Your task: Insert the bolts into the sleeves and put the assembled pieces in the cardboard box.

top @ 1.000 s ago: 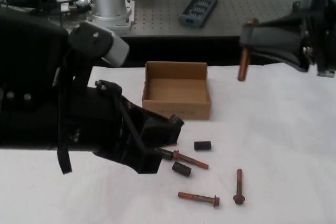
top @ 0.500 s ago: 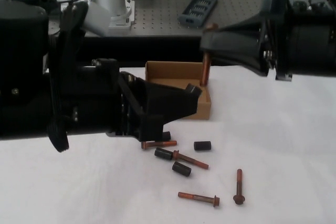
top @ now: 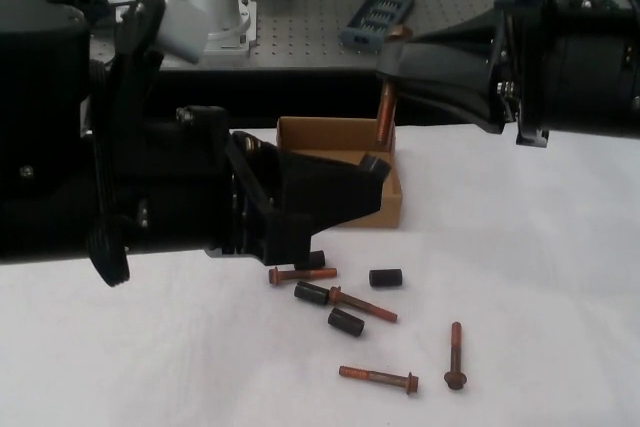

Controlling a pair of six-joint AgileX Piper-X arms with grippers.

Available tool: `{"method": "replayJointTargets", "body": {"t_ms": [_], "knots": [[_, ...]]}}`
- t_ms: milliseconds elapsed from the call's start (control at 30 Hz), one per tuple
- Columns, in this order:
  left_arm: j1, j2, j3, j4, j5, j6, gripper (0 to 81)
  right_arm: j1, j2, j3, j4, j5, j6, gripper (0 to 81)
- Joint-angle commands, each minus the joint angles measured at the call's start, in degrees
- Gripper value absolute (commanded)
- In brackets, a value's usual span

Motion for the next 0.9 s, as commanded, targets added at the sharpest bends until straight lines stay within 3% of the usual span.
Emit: {"method": "replayJointTargets", "body": {"t_ms": [0,867], "knots": [[0.1,-0.8,-0.3,-2.4,0.7,-0.5,0.6,0.1,-0.1,-0.2,-1.0,-0.1,0.0,2.6],[0.1,-0.8,-0.3,-2.6,-3.3,0.4,0.6,0.3,-0.5,-0.2,-1.4,-3.6,1.7,2.6]]}}
